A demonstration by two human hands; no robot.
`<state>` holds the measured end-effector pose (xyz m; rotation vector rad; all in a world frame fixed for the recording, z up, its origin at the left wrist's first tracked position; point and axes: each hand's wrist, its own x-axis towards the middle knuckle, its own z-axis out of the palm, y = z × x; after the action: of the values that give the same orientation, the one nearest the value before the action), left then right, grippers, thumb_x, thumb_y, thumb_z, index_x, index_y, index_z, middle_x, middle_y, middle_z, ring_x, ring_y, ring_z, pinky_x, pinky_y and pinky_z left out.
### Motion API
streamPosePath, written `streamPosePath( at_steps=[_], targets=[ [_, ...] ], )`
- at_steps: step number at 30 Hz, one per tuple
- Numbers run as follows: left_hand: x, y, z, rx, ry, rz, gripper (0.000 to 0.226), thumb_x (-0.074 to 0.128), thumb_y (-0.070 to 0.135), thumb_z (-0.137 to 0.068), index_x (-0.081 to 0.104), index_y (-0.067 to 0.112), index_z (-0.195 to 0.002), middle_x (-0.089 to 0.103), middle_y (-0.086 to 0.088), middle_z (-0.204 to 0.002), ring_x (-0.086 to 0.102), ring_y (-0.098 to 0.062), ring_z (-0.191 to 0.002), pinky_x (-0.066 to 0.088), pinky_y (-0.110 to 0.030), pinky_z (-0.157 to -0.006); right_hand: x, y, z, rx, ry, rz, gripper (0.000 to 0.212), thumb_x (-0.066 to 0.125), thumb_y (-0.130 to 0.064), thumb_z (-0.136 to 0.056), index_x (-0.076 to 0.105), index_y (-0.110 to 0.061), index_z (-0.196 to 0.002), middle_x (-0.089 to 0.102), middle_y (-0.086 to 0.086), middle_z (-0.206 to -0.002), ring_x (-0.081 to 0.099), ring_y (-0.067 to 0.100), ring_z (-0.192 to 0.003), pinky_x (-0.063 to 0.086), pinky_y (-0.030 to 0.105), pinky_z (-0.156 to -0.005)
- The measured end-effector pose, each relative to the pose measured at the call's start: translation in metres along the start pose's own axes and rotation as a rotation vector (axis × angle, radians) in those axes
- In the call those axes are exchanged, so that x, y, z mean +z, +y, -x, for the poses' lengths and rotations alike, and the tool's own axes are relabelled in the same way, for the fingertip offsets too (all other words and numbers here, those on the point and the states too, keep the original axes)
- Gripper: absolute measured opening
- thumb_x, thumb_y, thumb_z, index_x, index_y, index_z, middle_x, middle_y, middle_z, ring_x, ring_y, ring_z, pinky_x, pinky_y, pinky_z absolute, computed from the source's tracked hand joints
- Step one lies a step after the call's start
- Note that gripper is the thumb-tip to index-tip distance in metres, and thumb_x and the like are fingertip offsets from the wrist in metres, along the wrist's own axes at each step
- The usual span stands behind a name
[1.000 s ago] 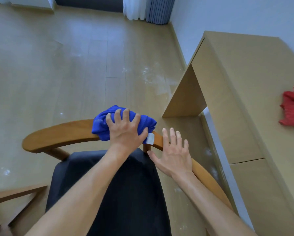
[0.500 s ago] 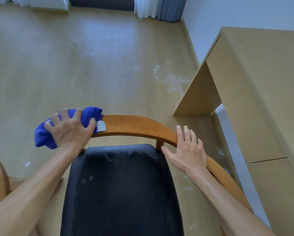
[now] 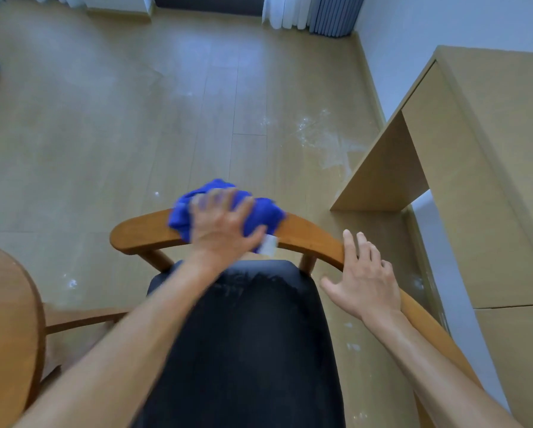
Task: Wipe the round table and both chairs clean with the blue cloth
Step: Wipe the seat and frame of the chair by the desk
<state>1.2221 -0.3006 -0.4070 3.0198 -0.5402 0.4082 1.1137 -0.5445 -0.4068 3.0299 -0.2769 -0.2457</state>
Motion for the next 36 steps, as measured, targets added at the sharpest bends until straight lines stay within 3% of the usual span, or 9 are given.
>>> streamPosePath(
  at_steps=[5,9,16,19,21,24,26,31,36],
  targets=[
    [-0.012,-0.121,0.042,-0.493,-0.084,-0.026,0.060,0.040,0.061,-0.076,0.063,0.016,-0.109,0.056,-0.022,-0.111,0.049,-0.045,-0.100,0.036,-0.060,-0.085,-0.003,-0.006,0.000,0.010,-0.007,-0.010,0.092,0.032,-0.071,-0.078,0.014,-0.016,-0.148,0.029,0.014,-0.151,0.036,0.031,-0.135,0.042,0.045,-0.100],
    [-0.005,-0.099,0.038,-0.606,-0.040,-0.045,0.055,0.041,0.056,-0.081,0.062,0.013,-0.107,0.053,-0.022,-0.116,0.045,-0.045,-0.107,0.030,-0.064,-0.093,-0.004,-0.006,0.001,0.012,-0.013,-0.019,0.093,0.037,-0.071,-0.079,0.011,-0.015,-0.149,0.027,0.014,-0.153,0.034,0.031,-0.136,0.040,0.044,-0.101],
    [0.002,0.056,-0.013,-0.209,0.026,0.026,0.046,0.054,0.053,-0.073,0.066,0.018,-0.100,0.061,-0.013,-0.115,0.053,-0.038,-0.108,0.032,-0.057,-0.097,-0.002,-0.006,-0.001,0.024,-0.029,-0.024,0.093,0.044,-0.066,-0.077,0.017,-0.012,-0.148,0.031,0.017,-0.150,0.039,0.031,-0.132,0.044,0.044,-0.094],
    [-0.001,0.136,-0.014,0.000,-0.030,0.094,0.040,0.056,0.050,-0.071,0.069,0.019,-0.093,0.065,-0.011,-0.109,0.057,-0.038,-0.104,0.035,-0.057,-0.097,0.000,-0.003,0.001,0.028,-0.026,-0.016,0.080,0.050,-0.061,-0.076,0.043,-0.005,-0.132,0.048,0.017,-0.132,0.051,0.030,-0.114,0.046,0.039,-0.074],
    [-0.003,0.148,-0.012,0.099,-0.058,0.087,0.038,0.057,0.049,-0.071,0.070,0.019,-0.090,0.067,-0.009,-0.106,0.059,-0.038,-0.102,0.037,-0.056,-0.096,-0.001,-0.003,0.003,0.016,0.003,-0.015,0.068,0.054,-0.057,-0.076,0.054,-0.003,-0.117,0.056,0.015,-0.114,0.056,0.028,-0.097,0.043,0.036,-0.062],
    [0.002,0.098,-0.012,0.220,0.027,0.082,0.040,0.059,0.050,-0.073,0.070,0.018,-0.093,0.066,-0.010,-0.109,0.060,-0.038,-0.103,0.039,-0.056,-0.095,0.001,0.001,0.001,0.023,-0.024,-0.031,0.079,0.051,-0.055,-0.077,0.036,-0.006,-0.137,0.042,0.017,-0.140,0.048,0.030,-0.120,0.048,0.040,-0.082],
    [0.005,0.035,-0.008,0.124,0.068,0.016,0.044,0.057,0.051,-0.075,0.069,0.017,-0.100,0.064,-0.012,-0.114,0.058,-0.039,-0.106,0.039,-0.056,-0.096,0.000,0.000,0.000,0.006,-0.045,-0.028,0.086,0.045,-0.059,-0.080,0.020,-0.009,-0.146,0.032,0.016,-0.149,0.040,0.031,-0.131,0.045,0.043,-0.094],
    [-0.002,-0.107,0.024,-0.424,-0.081,-0.034,0.056,0.042,0.059,-0.077,0.063,0.016,-0.106,0.057,-0.019,-0.115,0.048,-0.045,-0.104,0.033,-0.064,-0.089,-0.004,-0.003,0.000,0.019,-0.033,-0.022,0.086,0.043,-0.061,-0.083,0.016,-0.010,-0.147,0.029,0.015,-0.151,0.038,0.031,-0.134,0.043,0.043,-0.098],
    [-0.002,-0.082,0.026,-0.576,-0.043,-0.022,0.051,0.042,0.053,-0.083,0.061,0.011,-0.106,0.054,-0.021,-0.119,0.044,-0.043,-0.109,0.027,-0.064,-0.096,-0.005,-0.006,0.002,0.024,-0.056,-0.028,0.087,0.041,-0.061,-0.083,0.014,-0.010,-0.147,0.027,0.016,-0.152,0.037,0.031,-0.134,0.042,0.043,-0.100]
  ],
)
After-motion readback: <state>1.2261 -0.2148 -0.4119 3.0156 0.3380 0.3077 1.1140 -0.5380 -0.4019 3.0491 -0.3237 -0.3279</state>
